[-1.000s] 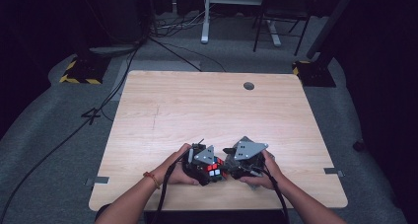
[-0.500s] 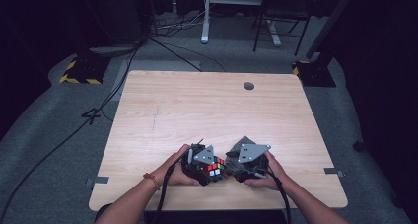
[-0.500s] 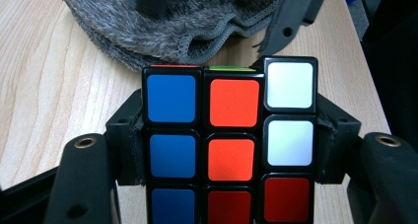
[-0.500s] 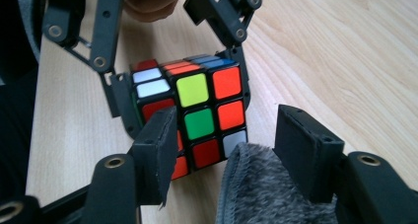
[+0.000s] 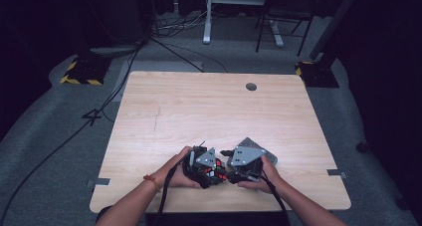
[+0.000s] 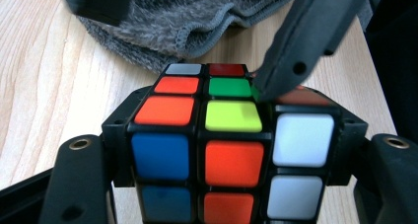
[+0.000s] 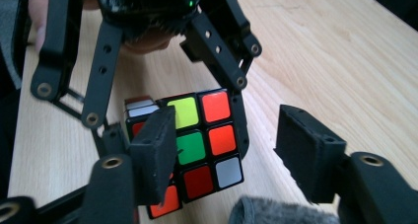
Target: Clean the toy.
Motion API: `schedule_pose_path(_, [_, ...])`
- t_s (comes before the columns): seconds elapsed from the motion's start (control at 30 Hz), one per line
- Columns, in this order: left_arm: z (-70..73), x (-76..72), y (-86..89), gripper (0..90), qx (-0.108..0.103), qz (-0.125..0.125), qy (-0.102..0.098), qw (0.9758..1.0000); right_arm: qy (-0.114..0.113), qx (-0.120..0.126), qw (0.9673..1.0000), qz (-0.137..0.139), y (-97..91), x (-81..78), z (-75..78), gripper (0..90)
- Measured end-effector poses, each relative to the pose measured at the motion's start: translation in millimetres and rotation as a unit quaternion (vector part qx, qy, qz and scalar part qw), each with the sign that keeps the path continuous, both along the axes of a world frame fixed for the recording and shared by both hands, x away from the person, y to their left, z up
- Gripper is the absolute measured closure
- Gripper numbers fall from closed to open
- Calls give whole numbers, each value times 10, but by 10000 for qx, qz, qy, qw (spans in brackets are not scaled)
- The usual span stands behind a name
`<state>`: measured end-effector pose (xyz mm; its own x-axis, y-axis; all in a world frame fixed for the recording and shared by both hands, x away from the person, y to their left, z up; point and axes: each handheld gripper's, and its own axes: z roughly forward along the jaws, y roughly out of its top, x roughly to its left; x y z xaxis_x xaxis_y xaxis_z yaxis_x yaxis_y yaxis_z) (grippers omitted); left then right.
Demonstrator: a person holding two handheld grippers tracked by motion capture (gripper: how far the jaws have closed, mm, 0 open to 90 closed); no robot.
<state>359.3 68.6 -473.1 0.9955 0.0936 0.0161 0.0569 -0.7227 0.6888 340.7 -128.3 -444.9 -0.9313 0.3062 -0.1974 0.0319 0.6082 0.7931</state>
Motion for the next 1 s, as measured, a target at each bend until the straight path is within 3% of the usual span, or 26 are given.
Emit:
schedule_pose_path(0.13, [-10, 8, 59, 330, -127, -20, 54, 9999, -18, -26, 10000, 54, 0, -13, 17, 391])
schedule_pose_path(0.23, [-5, -1, 69, 330, -143, 32, -61, 9999, 106, -49, 9999, 38, -113, 24, 21, 402])
schedule_pose_path(0.4, [10, 18, 61, 330, -338, 190, -222, 9990, 438, -154, 9988, -165, -478, 160, 32, 415])
schedule_pose_path(0.53, [4, 44, 8, 330, -473, 298, -384, 9977, 804, -429, 9939, -614, -761, 331, -66, 392])
schedule_pose_path(0.6, [-18, 61, -29, 330, -503, 338, -488, 9970, 906, -546, 9915, -759, -816, 400, -120, 382])
schedule_pose_path(0.7, [-72, 95, -56, 327, -471, 346, -385, 9976, 1124, -674, 9877, -848, -839, 479, -229, 377])
schedule_pose_path(0.8, [-79, 112, -43, 326, -503, 359, -311, 9976, 1078, -1025, 9850, -874, -782, 483, -350, 387])
schedule_pose_path(0.87, [-96, 124, -27, 315, -398, 349, -161, 9985, 1131, -999, 9845, -894, -762, 493, -375, 397])
schedule_pose_path(0.93, [-113, 116, -17, 290, -195, 387, -174, 9989, 1141, -990, 9846, -880, -757, 503, -374, 422])
schedule_pose_path(1.0, [-139, 118, 13, 288, -149, 416, -87, 9990, 1195, -982, 9840, -882, -762, 502, -375, 457])
